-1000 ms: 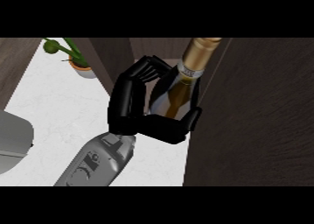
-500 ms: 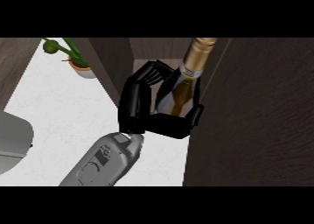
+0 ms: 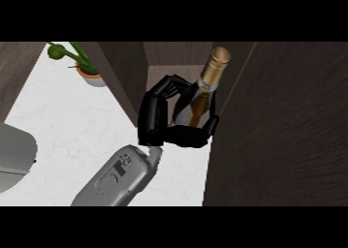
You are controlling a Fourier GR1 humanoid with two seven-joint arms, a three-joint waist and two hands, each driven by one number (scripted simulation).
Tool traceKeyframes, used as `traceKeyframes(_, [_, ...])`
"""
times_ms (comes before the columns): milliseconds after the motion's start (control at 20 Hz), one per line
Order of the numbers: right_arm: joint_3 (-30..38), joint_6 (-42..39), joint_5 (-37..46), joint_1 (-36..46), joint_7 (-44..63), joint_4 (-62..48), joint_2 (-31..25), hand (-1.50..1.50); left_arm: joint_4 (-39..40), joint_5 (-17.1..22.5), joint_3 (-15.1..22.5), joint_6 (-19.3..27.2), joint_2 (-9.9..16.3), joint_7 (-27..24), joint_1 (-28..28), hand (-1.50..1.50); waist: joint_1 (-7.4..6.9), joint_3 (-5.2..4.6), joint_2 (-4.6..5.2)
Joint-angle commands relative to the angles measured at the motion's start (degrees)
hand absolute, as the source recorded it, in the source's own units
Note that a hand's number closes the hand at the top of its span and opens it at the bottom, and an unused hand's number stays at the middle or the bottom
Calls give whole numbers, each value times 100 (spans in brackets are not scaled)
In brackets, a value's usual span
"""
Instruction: Pick up the wine, place it into the cabinet and close the cabinet
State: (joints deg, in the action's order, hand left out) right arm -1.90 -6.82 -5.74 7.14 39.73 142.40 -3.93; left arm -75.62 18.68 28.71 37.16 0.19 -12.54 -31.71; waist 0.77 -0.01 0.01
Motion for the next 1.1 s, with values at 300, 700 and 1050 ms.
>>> traceKeyframes(300, [-366, 262, 28, 71, 381, 581, 148, -150, 676, -123, 143, 286, -18, -398, -218, 150, -12, -1, -4])
traceKeyframes(700, [-24, -93, -354, -323, -167, 413, 69, -150, 1817, 448, -618, -20, -19, -1200, -759, 150, 39, -1, 14])
traceKeyframes(1050, [199, -175, -640, -651, -34, 707, 11, -150, 1527, 103, -978, -637, 119, -998, -289, 150, -36, 2, -10])
